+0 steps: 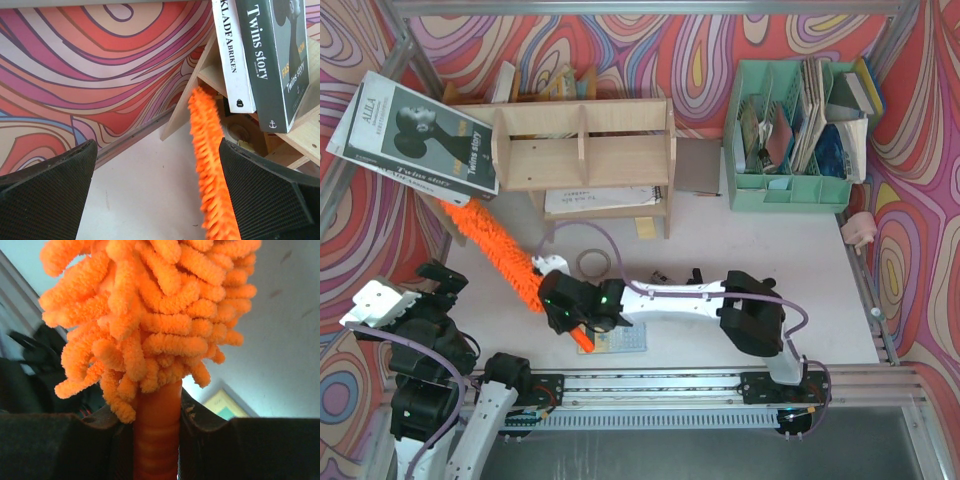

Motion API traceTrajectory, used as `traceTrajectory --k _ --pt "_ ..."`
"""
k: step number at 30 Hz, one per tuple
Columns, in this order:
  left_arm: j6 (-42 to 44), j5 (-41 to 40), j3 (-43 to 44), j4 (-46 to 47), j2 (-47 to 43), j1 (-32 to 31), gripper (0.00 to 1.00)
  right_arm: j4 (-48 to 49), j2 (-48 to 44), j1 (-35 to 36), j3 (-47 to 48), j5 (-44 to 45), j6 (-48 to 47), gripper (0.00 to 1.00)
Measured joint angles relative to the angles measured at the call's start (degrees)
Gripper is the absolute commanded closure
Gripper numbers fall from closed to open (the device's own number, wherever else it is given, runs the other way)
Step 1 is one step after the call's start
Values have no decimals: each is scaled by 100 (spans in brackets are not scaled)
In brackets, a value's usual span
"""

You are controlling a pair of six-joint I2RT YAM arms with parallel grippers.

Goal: Dust the bookshelf with a duster

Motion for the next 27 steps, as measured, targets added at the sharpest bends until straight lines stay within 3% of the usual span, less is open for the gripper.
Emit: traceTrajectory --k 6,16,23,27 --pt "0 0 0 0 0 0 2 -37 57 144 -717 -52 -44 100" --pt "0 0 0 0 0 0 2 -149 229 118 -647 48 0 100" --pt "0 2 0 0 0 0 1 -407 -249 133 -610 715 739 100" --pt "0 0 0 0 0 0 2 -855 -330 306 -83 1244 1397 100"
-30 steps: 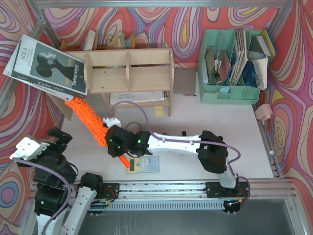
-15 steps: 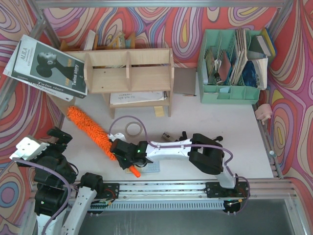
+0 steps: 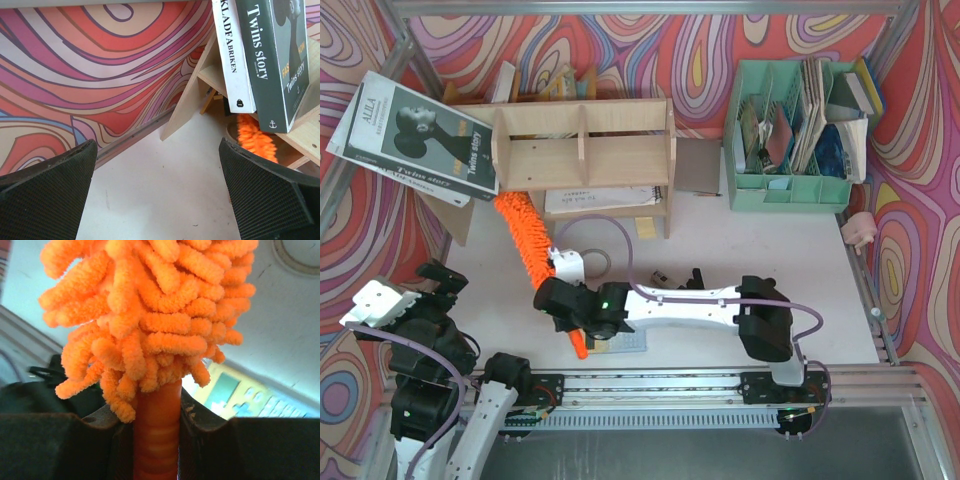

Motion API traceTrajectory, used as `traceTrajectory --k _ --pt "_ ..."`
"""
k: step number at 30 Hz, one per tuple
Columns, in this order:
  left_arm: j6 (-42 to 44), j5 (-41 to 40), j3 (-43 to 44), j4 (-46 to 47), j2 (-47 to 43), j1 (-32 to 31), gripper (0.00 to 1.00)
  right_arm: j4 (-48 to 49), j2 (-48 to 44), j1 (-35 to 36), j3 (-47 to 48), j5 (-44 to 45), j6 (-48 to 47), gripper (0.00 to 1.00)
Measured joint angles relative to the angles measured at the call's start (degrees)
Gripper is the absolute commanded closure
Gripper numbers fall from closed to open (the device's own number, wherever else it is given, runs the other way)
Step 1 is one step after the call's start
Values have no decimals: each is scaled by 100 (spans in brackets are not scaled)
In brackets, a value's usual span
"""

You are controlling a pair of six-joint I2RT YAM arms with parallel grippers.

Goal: Dust the bookshelf with a duster

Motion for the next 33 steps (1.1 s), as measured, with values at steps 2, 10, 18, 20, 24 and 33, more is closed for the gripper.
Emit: traceTrajectory --k 2,10,18,20,24,33 --pt "0 2 0 0 0 0 1 -415 20 164 411 212 356 100" --pt "0 4 0 0 0 0 1 -1436 334 756 1792 831 1456 100" --pt "0 66 -2 2 -66 0 1 -2426 1047 968 2837 1099 2551 100" --pt "-2 72 -4 11 -114 0 1 -2588 1115 957 2846 1134 2736 100" --pt "-2 105 -4 22 -146 0 1 -2754 1213 949 2850 1134 2968 100" --pt "0 144 -7 24 -188 0 2 -2750 1672 664 2933 424 3163 100"
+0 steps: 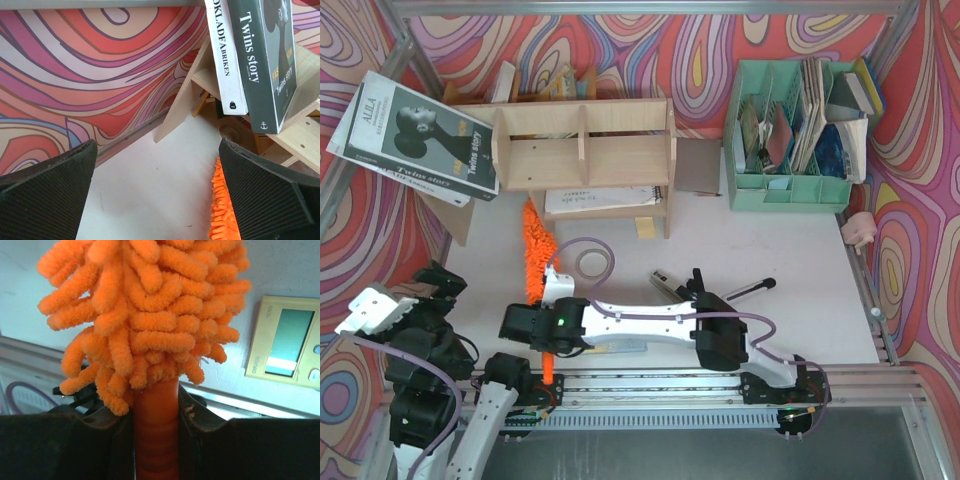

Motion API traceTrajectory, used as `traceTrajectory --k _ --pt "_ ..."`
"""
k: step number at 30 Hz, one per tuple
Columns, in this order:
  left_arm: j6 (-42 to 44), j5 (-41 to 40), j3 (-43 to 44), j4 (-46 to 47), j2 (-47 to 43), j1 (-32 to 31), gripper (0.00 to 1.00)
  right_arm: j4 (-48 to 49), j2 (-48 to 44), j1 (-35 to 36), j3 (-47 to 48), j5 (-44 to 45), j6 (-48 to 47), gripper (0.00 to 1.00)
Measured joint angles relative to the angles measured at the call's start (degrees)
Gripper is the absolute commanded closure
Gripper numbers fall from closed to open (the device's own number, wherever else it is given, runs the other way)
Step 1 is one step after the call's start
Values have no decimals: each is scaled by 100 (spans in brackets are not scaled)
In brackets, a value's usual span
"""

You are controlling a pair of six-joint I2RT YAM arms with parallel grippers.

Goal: Dust the bookshelf with a duster

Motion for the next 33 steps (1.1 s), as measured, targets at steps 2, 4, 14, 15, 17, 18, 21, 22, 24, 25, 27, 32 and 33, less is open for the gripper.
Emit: traceTrajectory --k 2,4,14,15,17,18,21,22,24,25,27,32,33 --pt "0 7 0 11 -24 0 1 20 151 -114 -9 -166 -11 100" --pt "0 7 0 26 -33 0 1 90 192 -127 -20 -197 -31 100" --pt "0 7 0 37 -33 0 1 98 -118 199 -87 706 -63 100" --pt "0 9 0 37 -33 0 2 107 -192 273 -109 850 -79 100" --pt "0 9 0 37 -33 0 2 164 -369 407 -197 1104 -142 100" --pt "0 9 0 37 -33 0 1 197 -459 455 -243 1211 -168 100" --pt "0 9 -2 37 -33 0 1 282 -647 494 -348 1399 -225 100" --pt "0 9 -2 37 -33 0 1 293 -671 485 -365 1416 -236 100" --pt "0 9 -2 37 -33 0 1 293 -675 470 -389 1408 -271 100" --pt "0 9 -2 37 -33 0 2 289 -669 463 -396 1386 -291 100" --pt "0 9 -4 37 -33 0 2 289 -660 428 -396 1252 -321 100" --pt "0 9 -4 37 -33 0 2 247 -597 210 -396 785 -385 100" --pt "0 9 -4 37 -33 0 2 232 -588 181 -398 743 -428 100"
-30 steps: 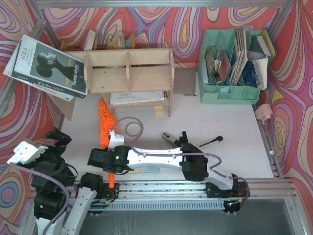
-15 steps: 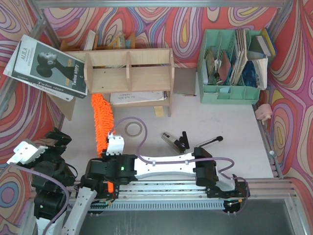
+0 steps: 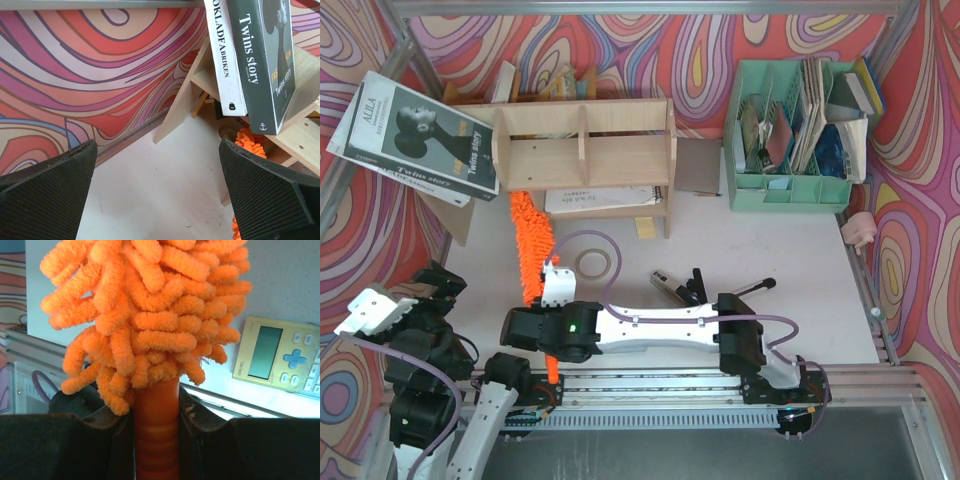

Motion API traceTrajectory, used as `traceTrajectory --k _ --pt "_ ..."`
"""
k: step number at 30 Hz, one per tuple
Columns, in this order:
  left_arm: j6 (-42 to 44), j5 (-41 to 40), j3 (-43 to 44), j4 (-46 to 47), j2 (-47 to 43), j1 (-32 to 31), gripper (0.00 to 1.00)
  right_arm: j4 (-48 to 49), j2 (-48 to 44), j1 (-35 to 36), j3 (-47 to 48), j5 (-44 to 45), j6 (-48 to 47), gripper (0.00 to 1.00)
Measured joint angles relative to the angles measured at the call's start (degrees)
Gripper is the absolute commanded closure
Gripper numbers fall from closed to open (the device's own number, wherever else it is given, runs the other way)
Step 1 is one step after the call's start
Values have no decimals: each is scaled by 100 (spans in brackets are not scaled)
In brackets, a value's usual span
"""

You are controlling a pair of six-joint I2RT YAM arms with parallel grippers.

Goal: Dust the bookshelf with a duster

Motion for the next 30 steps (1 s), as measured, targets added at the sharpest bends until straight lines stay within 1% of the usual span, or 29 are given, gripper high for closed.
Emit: traceTrajectory --k 7,12,15,18,21,23,26,30 --pt "0 -2 -4 0 0 0 1 -61 -44 -11 -192 96 -673 100" --pt "0 0 -17 0 0 0 1 26 -481 -11 -964 151 -1716 100" --pt "0 -2 -20 0 0 0 2 243 -1084 2 -1792 144 -2354 100" --pt "0 -2 -20 0 0 0 1 612 -2015 7 -2870 42 -3060 100" --pt "0 -2 -20 0 0 0 2 1108 -3018 4 -3821 -260 -3810 100" --pt "0 0 -20 0 0 0 2 1353 -3595 4 -4277 -509 -4251 100" --pt "0 -2 -20 2 0 0 2 1451 -4159 9 -4645 -848 -4699 100" --pt "2 -2 -20 0 0 0 1 1432 -4579 11 -5031 -1071 -4909 100"
